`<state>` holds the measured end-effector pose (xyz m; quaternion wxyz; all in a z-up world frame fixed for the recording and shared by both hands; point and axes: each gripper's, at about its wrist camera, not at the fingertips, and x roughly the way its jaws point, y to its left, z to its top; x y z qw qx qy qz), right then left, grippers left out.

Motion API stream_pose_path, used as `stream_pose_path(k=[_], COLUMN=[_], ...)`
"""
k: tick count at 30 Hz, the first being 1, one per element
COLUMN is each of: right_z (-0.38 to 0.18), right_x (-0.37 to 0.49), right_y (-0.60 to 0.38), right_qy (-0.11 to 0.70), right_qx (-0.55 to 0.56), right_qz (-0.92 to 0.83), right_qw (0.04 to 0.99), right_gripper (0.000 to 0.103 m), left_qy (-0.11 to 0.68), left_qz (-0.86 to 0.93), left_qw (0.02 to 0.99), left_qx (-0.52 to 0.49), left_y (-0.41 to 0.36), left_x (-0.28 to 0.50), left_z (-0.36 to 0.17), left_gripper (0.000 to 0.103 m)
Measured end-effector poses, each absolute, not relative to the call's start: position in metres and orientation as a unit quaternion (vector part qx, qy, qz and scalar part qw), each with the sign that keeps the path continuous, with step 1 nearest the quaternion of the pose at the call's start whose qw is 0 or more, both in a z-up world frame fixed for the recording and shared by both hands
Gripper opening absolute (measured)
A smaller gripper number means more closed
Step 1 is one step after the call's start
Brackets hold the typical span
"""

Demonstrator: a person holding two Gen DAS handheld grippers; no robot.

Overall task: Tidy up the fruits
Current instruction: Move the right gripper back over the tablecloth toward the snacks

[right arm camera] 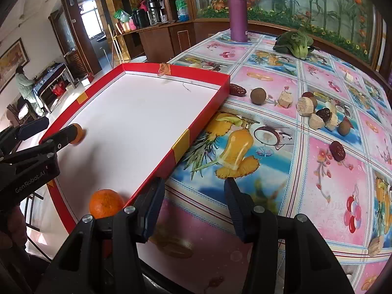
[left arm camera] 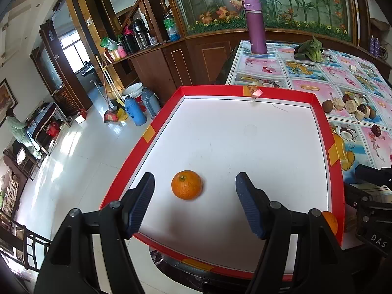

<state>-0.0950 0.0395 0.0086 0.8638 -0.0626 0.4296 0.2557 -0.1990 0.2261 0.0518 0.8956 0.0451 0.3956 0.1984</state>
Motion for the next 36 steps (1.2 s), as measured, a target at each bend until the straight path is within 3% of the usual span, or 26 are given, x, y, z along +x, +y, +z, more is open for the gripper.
stream_pose_path(k=[13, 27, 36], right_z=[0.036, 0.034, 0.03], right_x=[-0.099, -0.081, -0.086], right_y=[-0.057, -0.186, -0.249], right_qy=[0.372, 0.37, 0.373], right_qx=[-0.028, 0.076, 0.096], right_qz=[0.197, 0.104, 0.046], right_qw=[0.907, 0.92, 0.922], right_gripper=[0.05, 0.051, 0.051], left_qy=[0.384, 0.495, 0.482], left_qz=[0.082, -0.076, -0.165], left_qw=[0.918, 0.858, 0.845], left_qx=[0.064, 0.115, 0.166], left_y=[0.17, 0.117, 0.036], left_x=[-0.139, 0.012, -0.014], left_z=[0.089, 0.062, 0.058], left_gripper=[0.07, 0.07, 0.07])
